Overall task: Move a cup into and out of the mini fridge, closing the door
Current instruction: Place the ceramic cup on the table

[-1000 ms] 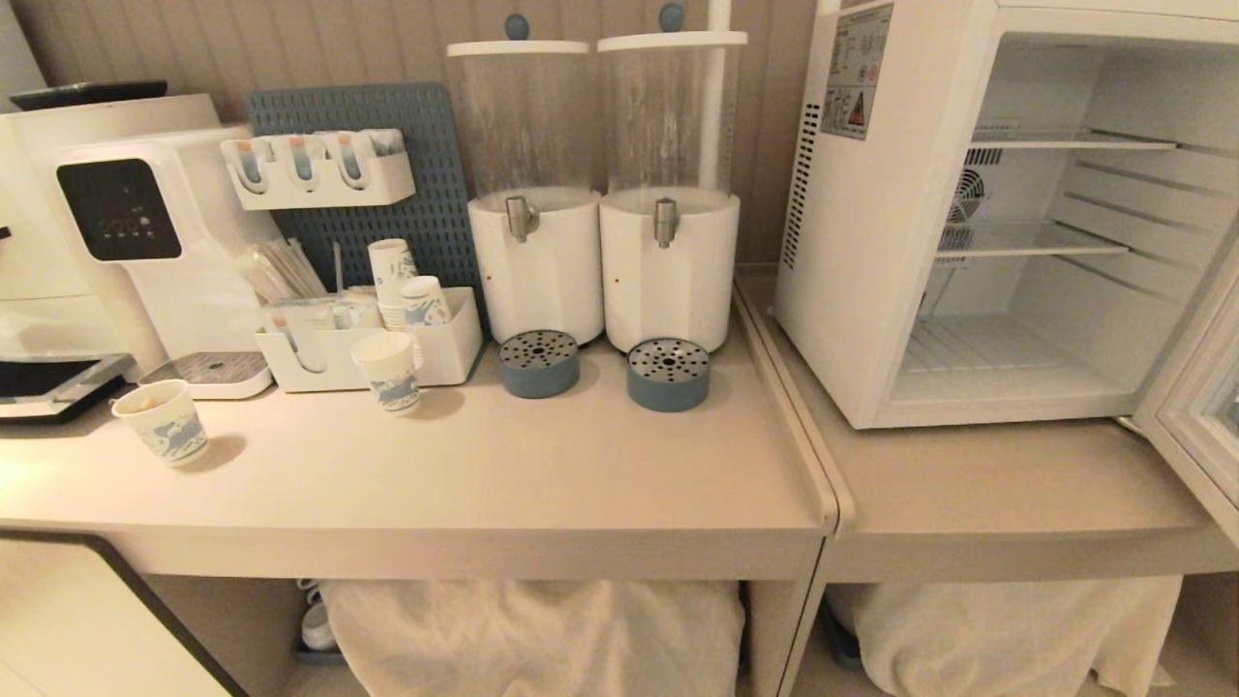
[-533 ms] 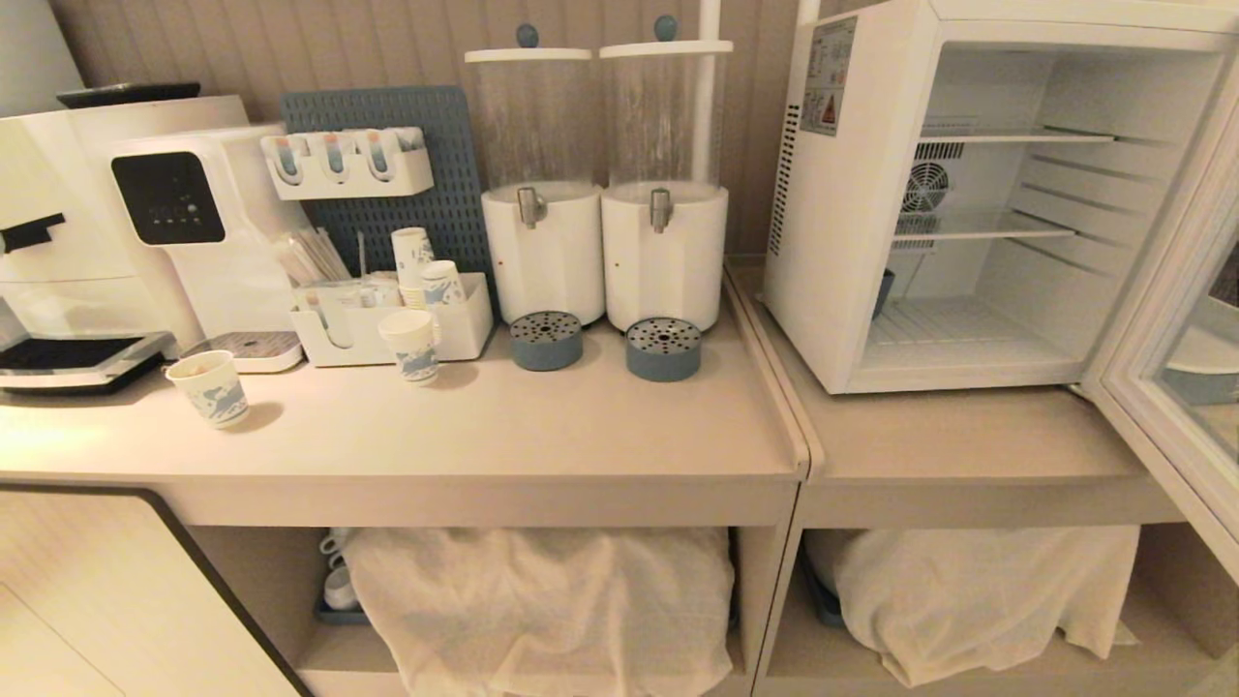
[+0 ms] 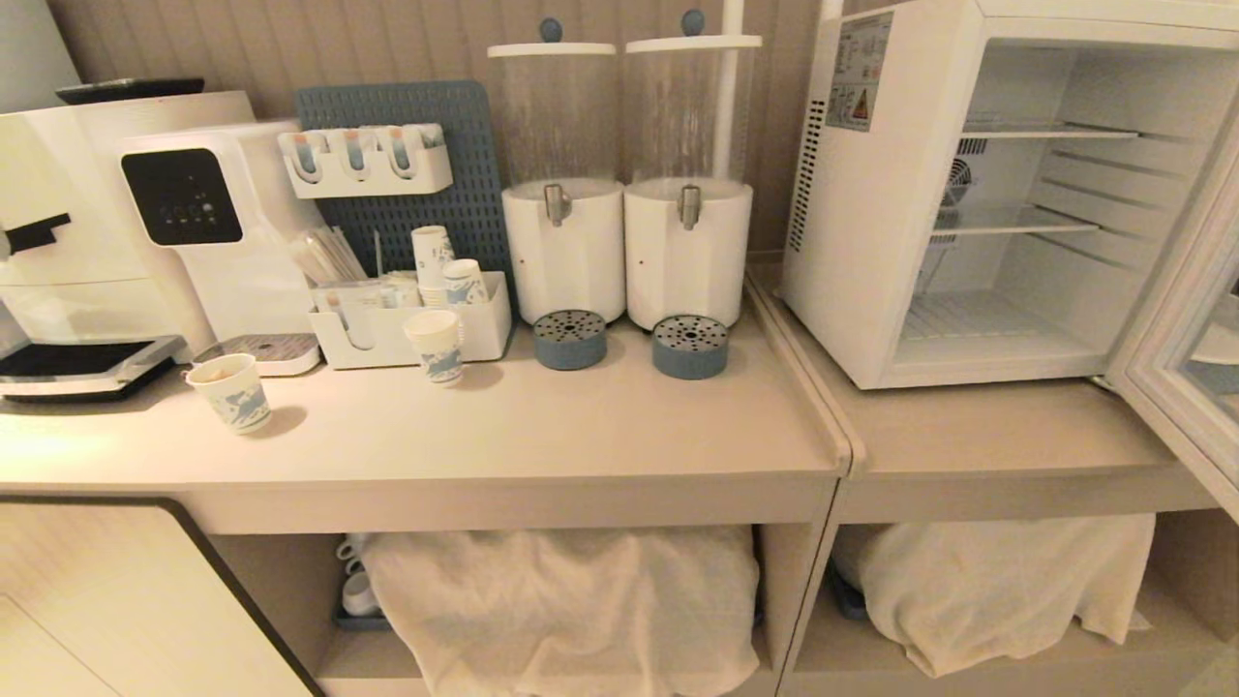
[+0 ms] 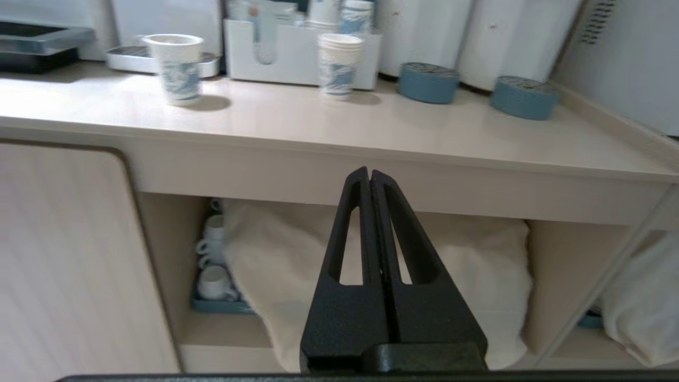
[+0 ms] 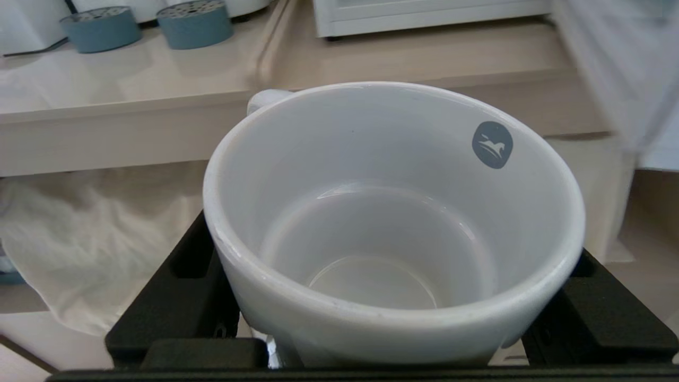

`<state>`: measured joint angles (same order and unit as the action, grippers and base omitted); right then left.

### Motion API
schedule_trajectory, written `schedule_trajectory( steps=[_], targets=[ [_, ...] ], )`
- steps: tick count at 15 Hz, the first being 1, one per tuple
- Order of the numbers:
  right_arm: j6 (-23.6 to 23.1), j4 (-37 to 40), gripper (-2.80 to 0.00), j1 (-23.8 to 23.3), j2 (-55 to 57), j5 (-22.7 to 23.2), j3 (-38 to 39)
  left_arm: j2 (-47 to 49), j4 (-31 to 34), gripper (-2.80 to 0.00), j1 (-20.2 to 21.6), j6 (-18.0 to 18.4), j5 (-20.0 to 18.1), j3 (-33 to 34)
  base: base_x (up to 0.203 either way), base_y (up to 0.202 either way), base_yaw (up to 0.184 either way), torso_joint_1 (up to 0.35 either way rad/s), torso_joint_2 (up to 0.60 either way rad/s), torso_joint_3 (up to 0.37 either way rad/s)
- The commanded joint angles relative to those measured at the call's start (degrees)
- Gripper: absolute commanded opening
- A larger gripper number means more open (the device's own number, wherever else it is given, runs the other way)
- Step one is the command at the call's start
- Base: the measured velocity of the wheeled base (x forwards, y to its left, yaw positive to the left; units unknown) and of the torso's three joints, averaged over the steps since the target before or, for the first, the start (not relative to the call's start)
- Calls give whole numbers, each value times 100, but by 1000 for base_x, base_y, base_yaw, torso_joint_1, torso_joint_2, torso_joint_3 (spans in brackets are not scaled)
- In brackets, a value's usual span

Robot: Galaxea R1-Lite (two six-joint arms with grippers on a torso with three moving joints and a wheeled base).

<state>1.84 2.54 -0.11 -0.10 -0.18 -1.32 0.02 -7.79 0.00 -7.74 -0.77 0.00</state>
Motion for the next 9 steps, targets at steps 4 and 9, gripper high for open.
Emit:
schedule_trajectory(
  steps=[4,9],
  targets=[
    [0,1,-280,2,10,0,0,-20,-12,-280,0,-8,-2,229,0,191,0,3,3,2],
    [0,10,-280,2,10,0,0,-29,-12,-280,0,-17,6,229,0,193,0,1,3,3]
  ],
)
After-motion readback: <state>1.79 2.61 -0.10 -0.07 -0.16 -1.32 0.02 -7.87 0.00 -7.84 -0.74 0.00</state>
